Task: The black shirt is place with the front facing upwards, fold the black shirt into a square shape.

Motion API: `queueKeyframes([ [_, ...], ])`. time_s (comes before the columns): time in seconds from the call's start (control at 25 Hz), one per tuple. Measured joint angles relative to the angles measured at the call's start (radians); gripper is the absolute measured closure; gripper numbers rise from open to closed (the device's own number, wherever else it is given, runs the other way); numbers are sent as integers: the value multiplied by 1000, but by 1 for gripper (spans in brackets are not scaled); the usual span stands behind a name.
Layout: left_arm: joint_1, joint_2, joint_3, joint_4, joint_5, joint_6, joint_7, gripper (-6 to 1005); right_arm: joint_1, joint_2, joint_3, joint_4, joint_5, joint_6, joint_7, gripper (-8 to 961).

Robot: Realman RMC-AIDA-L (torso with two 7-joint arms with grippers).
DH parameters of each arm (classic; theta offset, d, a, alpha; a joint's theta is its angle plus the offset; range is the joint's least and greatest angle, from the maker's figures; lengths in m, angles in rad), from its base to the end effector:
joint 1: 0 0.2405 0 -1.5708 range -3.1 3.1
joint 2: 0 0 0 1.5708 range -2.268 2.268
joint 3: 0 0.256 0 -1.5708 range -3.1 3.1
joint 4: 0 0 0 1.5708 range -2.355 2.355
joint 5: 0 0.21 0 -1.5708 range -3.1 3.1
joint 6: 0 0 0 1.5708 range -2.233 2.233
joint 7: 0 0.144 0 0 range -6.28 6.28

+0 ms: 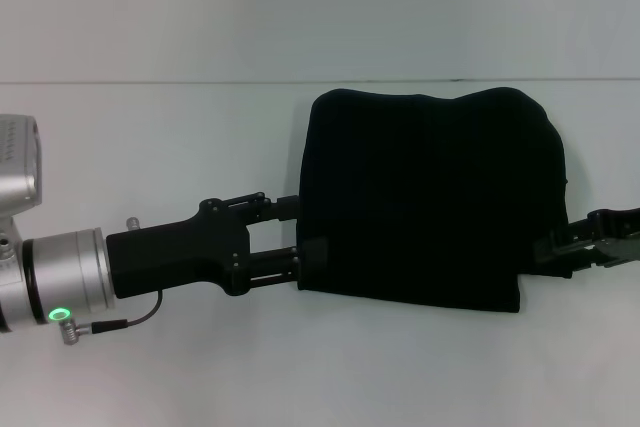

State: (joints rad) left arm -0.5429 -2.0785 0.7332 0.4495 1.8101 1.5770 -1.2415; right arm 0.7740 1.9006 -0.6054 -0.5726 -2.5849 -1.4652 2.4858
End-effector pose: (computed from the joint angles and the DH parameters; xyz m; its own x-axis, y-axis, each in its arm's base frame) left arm -0.2487 0.3184 -0.0255 0.6893 0.3147 0.6525 0.4562 -0.8883 -0.0534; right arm 0.2883 0.3845 0.0496 0.1876 -0.9639 -0.1887 -0.9731 -0.1563 -0.1691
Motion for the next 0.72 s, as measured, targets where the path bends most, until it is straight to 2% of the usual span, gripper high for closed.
queueKeyframes([
  [0.12, 0, -1, 0, 0, 0, 0, 0, 270, -1, 0, 0, -1, 0, 1, -1, 242],
  [0.56, -1, -1, -6, 0, -4, 13, 1, 274, -7, 1, 0, 3, -2, 6, -3, 480],
  [0.72, -2, -1, -6, 0, -4, 13, 2, 273, -9, 1, 0, 4, 2, 6, -3, 657],
])
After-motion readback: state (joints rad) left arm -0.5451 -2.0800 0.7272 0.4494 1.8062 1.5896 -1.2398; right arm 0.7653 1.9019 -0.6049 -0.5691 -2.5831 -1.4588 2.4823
